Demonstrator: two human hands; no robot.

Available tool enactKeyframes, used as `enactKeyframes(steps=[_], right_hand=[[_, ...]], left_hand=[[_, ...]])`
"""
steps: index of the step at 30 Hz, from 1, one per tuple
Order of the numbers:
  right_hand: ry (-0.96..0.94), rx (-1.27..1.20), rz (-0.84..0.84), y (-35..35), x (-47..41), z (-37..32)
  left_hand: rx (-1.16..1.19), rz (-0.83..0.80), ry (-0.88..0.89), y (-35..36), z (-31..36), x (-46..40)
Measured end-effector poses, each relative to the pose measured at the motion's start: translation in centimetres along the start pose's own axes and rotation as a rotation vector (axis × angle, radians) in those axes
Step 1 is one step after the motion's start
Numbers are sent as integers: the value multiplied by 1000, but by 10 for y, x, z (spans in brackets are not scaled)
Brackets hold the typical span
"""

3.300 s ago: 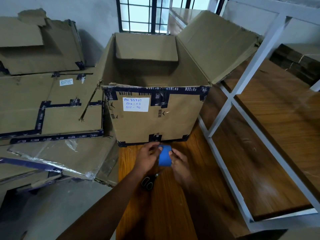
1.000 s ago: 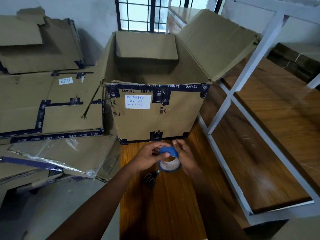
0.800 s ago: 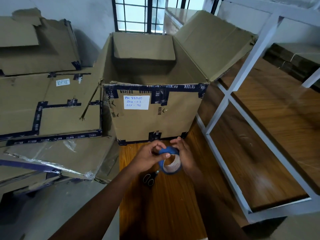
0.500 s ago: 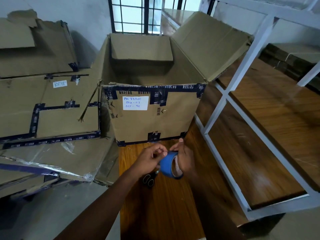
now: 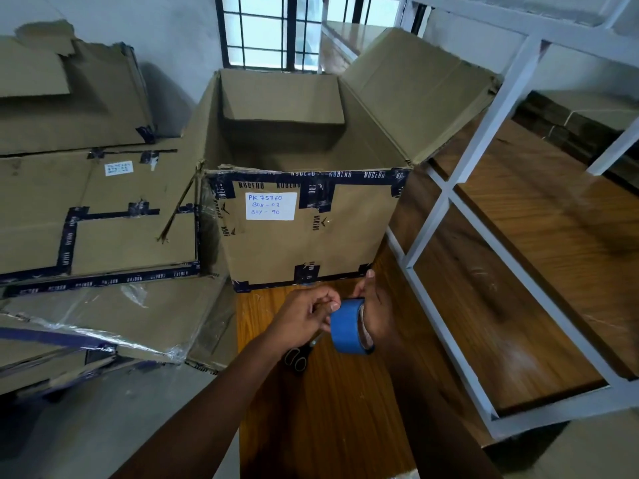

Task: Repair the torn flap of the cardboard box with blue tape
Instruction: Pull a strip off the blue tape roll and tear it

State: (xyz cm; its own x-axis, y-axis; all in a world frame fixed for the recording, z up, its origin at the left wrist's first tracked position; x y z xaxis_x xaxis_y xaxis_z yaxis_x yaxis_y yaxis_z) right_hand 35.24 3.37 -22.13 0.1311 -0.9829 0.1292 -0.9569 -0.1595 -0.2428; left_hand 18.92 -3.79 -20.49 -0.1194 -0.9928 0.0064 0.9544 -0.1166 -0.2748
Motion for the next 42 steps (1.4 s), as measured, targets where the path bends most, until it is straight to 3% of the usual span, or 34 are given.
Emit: enactKeyframes(steps=[7,18,35,42], right_hand=[[70,-89,-55,-2,-2,-10],[111,-170,-101,-3,-11,-10],[89,-179,-120,7,-27,-13],[-18,-90,-105,9,-33,-36]], left_hand=[[84,19,-25,-3,4,0],[23,16,-11,-6,12,1],[-253,112,234,-16,26,-1],[-144,103,122,-31,20,-8]])
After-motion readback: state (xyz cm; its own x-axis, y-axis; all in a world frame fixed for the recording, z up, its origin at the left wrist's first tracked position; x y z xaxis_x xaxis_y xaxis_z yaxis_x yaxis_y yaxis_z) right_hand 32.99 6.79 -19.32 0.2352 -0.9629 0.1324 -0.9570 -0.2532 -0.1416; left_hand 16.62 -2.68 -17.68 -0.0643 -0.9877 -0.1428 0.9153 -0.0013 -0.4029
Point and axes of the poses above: each hand's wrist, its own x-axis away from the middle knuckle, its own y-axis out of the palm, z = x × y, the point moved 5 cm from there along -x, towards the middle knuckle, and after that the axes turned 3 degrees about -z, right-handed, at the moved point
